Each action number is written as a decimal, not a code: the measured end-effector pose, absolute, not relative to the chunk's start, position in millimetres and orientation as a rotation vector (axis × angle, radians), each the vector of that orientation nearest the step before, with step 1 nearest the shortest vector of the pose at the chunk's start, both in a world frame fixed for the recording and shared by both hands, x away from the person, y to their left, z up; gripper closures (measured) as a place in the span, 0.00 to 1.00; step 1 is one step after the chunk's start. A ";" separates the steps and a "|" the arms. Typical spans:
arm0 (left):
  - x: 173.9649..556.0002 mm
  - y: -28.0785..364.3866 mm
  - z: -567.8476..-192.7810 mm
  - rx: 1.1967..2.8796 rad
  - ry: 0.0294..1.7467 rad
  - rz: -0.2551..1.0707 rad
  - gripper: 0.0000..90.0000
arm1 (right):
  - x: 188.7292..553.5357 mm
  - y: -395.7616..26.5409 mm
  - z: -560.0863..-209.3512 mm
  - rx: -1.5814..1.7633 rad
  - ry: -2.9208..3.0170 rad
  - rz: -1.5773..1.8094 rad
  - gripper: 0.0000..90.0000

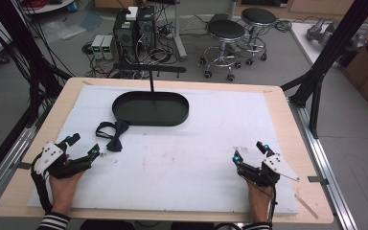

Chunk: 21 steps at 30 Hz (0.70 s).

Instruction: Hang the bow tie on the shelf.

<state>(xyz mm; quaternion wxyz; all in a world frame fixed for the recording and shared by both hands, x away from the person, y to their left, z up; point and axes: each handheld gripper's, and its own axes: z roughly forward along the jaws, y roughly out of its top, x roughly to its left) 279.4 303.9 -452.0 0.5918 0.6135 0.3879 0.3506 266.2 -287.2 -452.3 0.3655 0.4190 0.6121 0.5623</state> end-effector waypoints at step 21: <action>301.7 292.1 -408.5 1.723 0.986 0.667 0.16 | 266.2 -287.2 -452.3 1.075 1.574 1.446 0.11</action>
